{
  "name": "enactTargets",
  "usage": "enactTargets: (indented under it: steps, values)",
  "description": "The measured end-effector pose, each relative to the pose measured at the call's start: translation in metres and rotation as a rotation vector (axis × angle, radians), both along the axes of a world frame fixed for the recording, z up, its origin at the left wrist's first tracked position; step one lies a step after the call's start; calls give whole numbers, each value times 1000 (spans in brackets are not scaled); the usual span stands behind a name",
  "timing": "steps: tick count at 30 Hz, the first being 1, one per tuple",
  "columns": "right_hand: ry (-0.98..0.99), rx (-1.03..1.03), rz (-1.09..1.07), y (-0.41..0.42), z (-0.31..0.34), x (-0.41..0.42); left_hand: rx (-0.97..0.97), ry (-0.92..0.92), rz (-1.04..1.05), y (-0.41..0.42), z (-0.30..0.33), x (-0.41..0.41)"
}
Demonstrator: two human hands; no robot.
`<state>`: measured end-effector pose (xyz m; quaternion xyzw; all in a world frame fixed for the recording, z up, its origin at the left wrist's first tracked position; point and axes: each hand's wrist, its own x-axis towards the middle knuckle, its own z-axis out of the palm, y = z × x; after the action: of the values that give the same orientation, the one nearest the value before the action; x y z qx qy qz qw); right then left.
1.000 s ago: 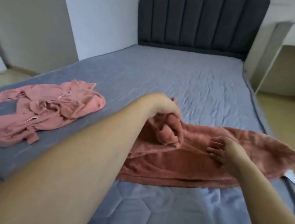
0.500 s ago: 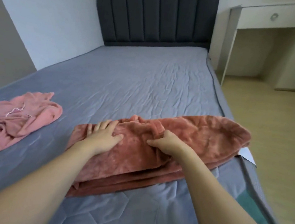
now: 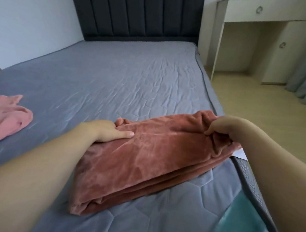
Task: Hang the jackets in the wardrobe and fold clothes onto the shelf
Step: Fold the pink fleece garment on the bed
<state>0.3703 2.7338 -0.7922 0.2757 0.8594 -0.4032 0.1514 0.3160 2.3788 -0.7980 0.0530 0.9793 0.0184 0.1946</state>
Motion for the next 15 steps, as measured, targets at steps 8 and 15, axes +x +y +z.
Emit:
enactTargets:
  steps: [8, 15]
  values:
    - [165, 301, -36, 10, -7, -21, -221, 749, -142, 11, -24, -1]
    - [16, 455, 69, 9, -33, -19, 99, 256, 413, -19, -46, -13]
